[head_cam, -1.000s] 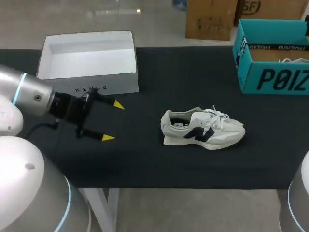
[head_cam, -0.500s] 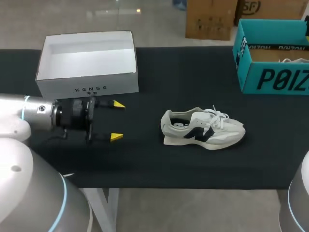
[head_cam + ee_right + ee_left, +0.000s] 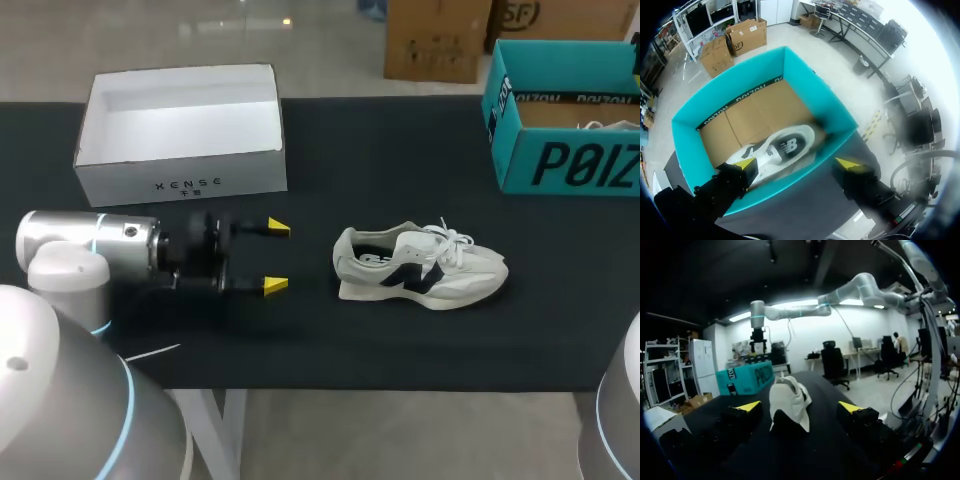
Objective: Take the shoe out of the shoebox, open the shoe tongue, remove and reinsert the insole, then place the shoe into the shoebox
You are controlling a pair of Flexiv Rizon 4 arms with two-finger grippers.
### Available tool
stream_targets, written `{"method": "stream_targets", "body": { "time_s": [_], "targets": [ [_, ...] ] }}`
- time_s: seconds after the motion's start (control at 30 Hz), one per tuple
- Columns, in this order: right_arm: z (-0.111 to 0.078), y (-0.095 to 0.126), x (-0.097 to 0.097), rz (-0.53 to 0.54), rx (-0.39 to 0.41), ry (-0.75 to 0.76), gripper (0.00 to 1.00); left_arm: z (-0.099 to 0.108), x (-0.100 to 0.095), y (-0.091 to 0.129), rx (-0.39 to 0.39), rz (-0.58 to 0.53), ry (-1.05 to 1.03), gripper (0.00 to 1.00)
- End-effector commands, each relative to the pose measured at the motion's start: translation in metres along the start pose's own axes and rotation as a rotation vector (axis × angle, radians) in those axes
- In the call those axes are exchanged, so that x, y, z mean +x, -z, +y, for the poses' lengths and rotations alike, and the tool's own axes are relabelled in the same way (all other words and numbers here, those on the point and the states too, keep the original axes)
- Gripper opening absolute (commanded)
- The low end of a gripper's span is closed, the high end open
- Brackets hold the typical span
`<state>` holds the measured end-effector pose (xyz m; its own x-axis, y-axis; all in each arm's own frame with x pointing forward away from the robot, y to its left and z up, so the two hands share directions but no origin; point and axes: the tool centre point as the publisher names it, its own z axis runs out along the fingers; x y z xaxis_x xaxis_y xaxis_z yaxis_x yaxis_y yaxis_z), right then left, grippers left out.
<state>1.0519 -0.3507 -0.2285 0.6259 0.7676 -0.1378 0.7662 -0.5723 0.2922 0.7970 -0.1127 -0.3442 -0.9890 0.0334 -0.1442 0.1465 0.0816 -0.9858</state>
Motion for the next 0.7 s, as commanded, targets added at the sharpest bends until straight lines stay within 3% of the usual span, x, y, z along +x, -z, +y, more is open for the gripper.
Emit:
{"method": "stream_targets", "body": {
  "time_s": [0.03,0.37,0.7],
  "targets": [
    [0.0,0.0,0.0,0.0,0.0,-0.001,1.0,0.007,-0.014,-0.012,-0.029,0.033,0.008,1.0],
    [0.0,0.0,0.0,0.0,0.0,-0.001,1.0,0.038,-0.026,-0.031,-0.094,0.048,0.031,1.0],
    [0.0,0.0,0.0,0.0,0.0,-0.001,1.0,0.054,-0.03,-0.043,-0.158,0.062,0.026,1.0]
  ]
}}
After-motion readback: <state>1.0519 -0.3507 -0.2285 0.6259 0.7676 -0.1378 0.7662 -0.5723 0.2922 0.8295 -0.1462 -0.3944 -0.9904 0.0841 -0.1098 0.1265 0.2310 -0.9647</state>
